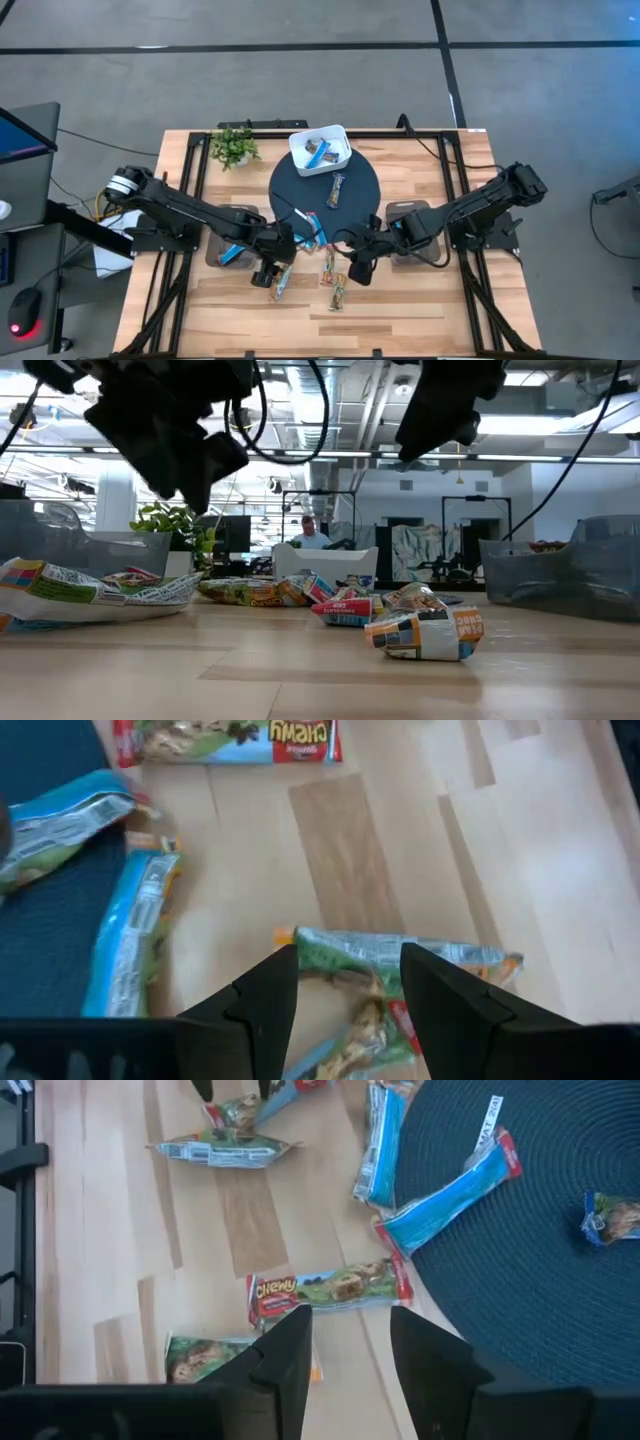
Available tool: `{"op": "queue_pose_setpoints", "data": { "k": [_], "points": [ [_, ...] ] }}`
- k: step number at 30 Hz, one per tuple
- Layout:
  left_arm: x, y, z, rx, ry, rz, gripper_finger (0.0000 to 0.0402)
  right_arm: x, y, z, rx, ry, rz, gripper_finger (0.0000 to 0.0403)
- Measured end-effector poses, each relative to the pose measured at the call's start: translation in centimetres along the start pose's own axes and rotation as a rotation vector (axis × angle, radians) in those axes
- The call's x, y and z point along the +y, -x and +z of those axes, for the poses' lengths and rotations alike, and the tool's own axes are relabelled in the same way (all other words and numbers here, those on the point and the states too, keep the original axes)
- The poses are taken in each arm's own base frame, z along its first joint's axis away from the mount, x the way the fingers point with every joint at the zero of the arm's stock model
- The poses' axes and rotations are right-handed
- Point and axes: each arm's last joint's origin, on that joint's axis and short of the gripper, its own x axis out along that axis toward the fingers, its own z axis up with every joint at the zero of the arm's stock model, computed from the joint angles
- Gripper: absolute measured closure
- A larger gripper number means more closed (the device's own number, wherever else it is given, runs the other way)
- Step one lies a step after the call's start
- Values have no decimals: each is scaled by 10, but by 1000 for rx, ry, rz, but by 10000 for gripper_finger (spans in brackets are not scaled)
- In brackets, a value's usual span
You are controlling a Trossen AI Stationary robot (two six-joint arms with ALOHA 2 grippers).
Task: Pick and place Granola Bars by type
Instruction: Put the red granola bar into the left black bin
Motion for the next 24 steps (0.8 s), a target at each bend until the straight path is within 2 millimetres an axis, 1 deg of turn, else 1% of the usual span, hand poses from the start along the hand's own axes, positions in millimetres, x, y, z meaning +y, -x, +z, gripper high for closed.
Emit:
{"op": "queue_pose_setpoints", "data": {
  "k": [6, 10, 12, 18, 24],
  "points": [
    [1, -24, 1, 29, 112, -60, 230, 2, 1, -7, 49, 34, -19, 274],
    [4, -29, 0, 47, 196, -1, 230, 3, 3, -13, 83, 80, -30, 274],
    [5, -29, -3, 64, 231, 27, 230, 3, 3, -14, 96, 104, -35, 274],
    [6, -28, 0, 27, 329, 98, 230, 1, 5, -17, 130, 171, -51, 274],
    [7, -27, 0, 29, 368, 106, 230, 0, 6, -17, 130, 202, -52, 274]
  ]
}}
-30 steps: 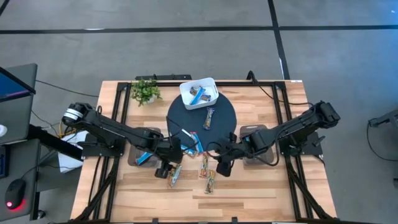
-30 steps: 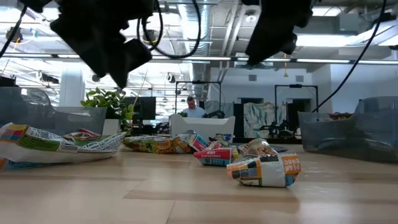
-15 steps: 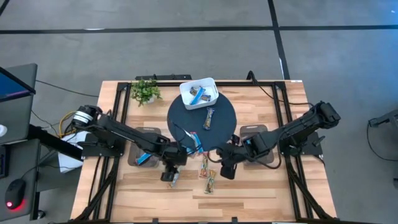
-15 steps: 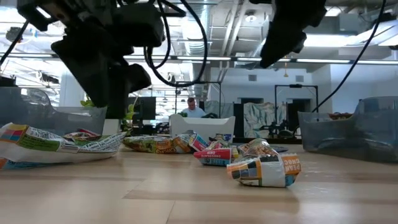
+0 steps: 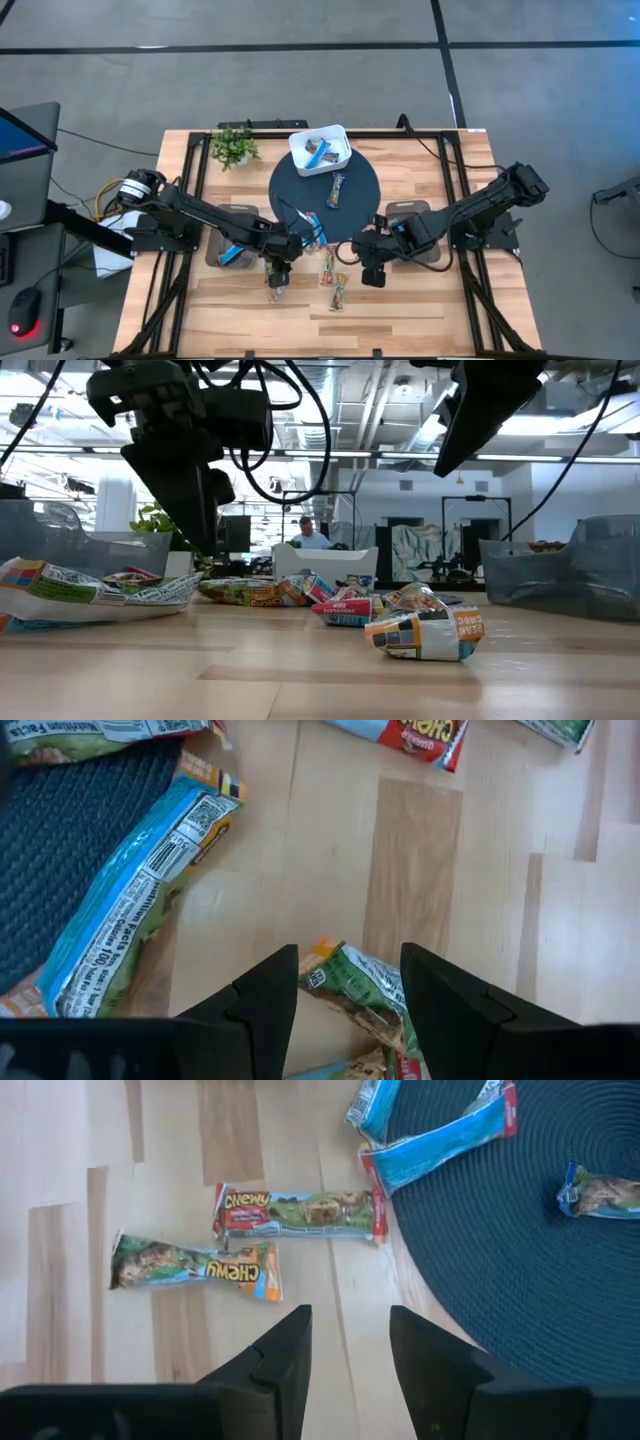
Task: Pick and place Granola Bars by type
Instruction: Put the red granola bar into the left black bin
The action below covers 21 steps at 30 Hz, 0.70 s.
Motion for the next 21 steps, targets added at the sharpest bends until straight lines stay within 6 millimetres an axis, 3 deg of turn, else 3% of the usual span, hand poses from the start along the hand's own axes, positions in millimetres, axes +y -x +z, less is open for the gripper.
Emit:
{"op": "queue_pose_setpoints", "data": {
  "k": [12, 21],
  "points": [
    [7, 1, 1, -64, -36, 207, 230, 0, 0, 0, -2, -19, 1, 275],
    [20, 2, 3, -30, -89, 241, 230, 0, 0, 1, -5, -55, 3, 275]
  ]
}}
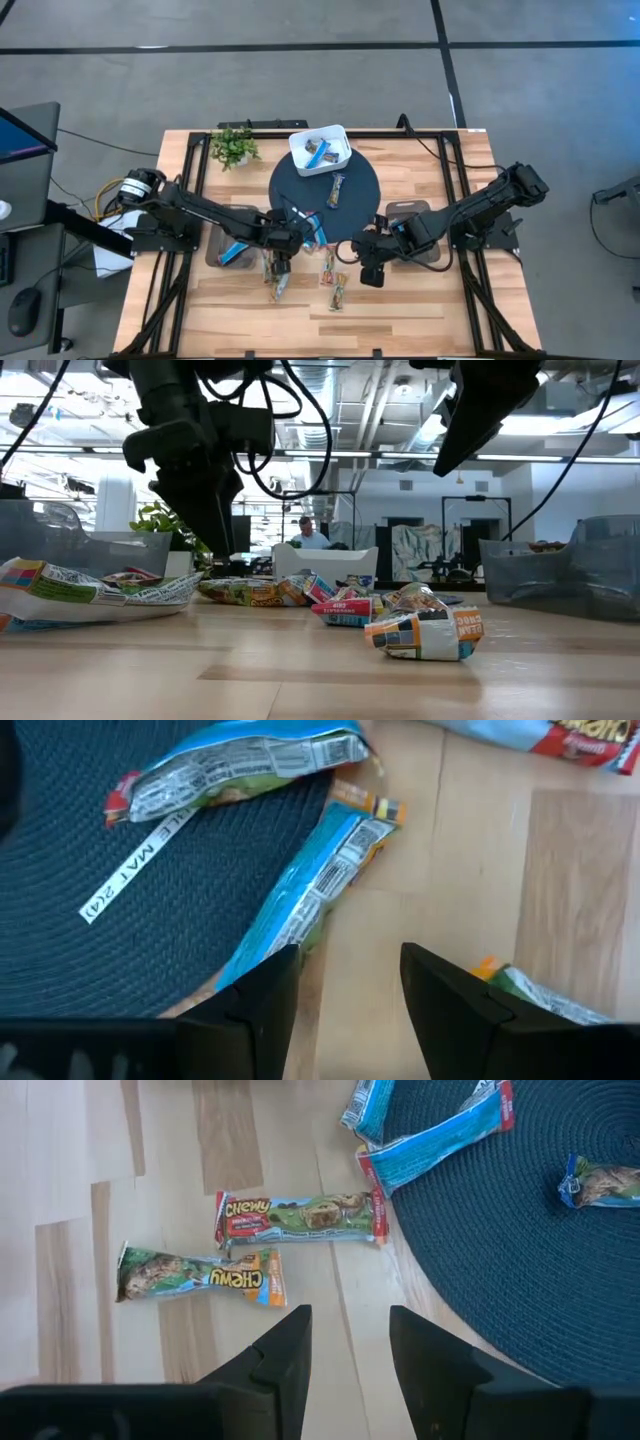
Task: Pick and place Granola Bars by type
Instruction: Put the red granola bar into the left black bin
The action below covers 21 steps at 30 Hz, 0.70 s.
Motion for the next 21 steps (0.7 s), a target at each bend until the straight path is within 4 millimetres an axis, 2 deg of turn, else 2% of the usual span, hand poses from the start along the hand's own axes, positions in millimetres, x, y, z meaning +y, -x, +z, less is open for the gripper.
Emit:
{"op": "queue_pose_setpoints", "data": {
  "k": [9, 14, 17, 21],
  "points": [
    [11, -1, -6, 98, -23, -1, 230, 0, 0, 2, -26, -6, -13, 274],
    [12, -1, -8, 138, -57, -68, 230, -2, -1, 4, -41, -17, -14, 275],
    [11, -2, -4, 96, -91, -87, 230, -5, -1, 6, -42, -26, -20, 274],
    [11, -2, 10, -56, -182, -56, 230, -10, -3, 9, -51, -44, -25, 275]
  ]
}}
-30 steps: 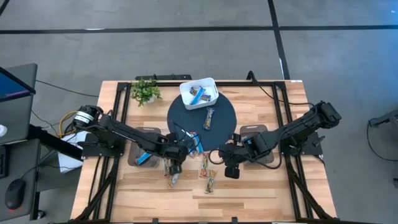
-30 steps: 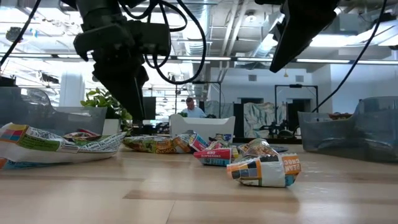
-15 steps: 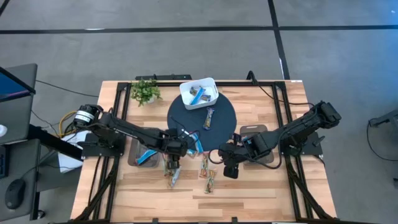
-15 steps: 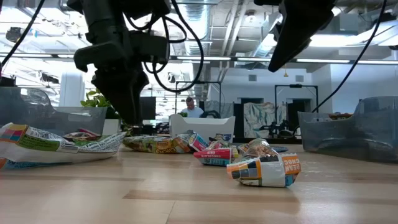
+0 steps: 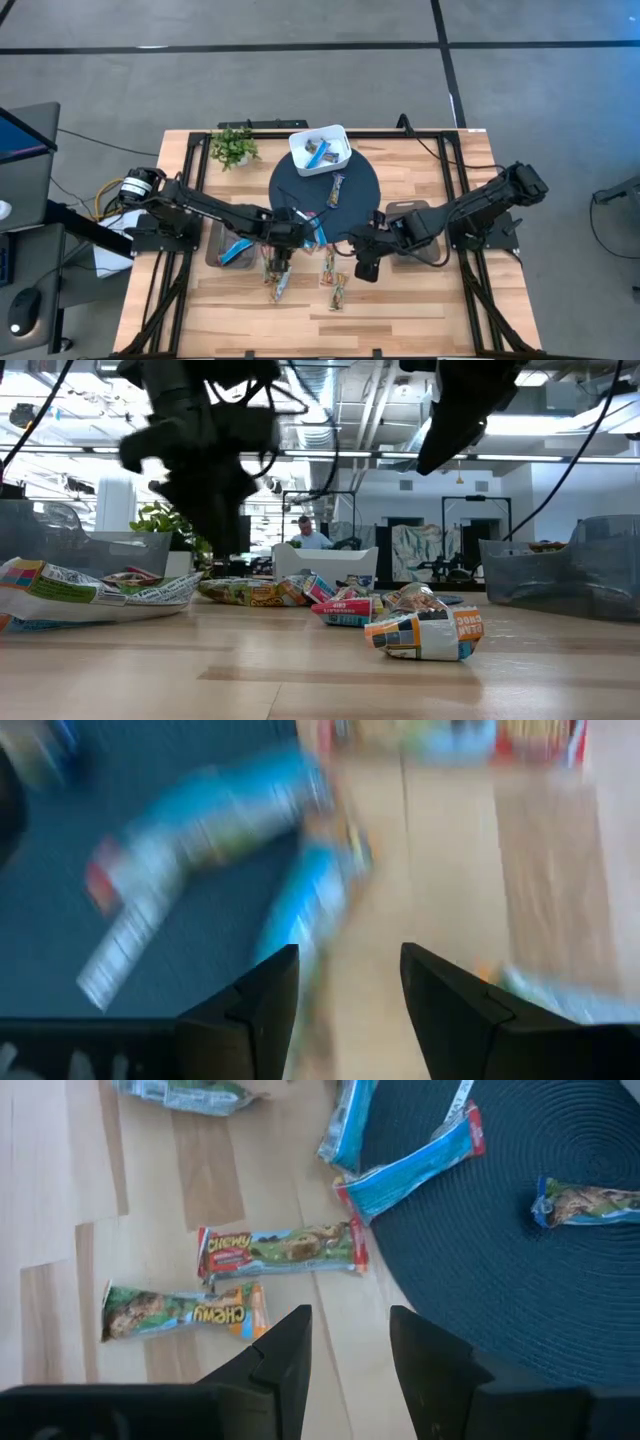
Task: Pick and place Granola Bars by type
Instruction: Put the red granola bar into the left black bin
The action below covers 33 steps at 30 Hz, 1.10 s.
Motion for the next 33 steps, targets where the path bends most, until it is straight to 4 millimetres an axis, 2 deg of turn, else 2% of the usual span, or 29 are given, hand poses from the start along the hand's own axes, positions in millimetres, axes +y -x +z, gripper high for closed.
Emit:
{"op": "queue_pose_setpoints", "data": {
  "k": [5, 12, 16, 24, 33],
  "points": [
    [23, -1, 17, -159, -85, 119, 230, -3, -1, 4, -23, -19, 4, 274],
    [52, -18, 18, -166, -232, 94, 230, -1, -1, 7, -50, -33, 23, 274],
    [57, -30, 19, -143, -284, 86, 230, 2, 0, 5, -51, -46, 29, 274],
    [66, -37, 19, -130, -294, 57, 230, 4, 0, 4, -50, -63, 33, 275],
    [67, -52, 15, -97, -322, 40, 230, 4, 0, 5, -53, -96, 33, 274]
  ]
}}
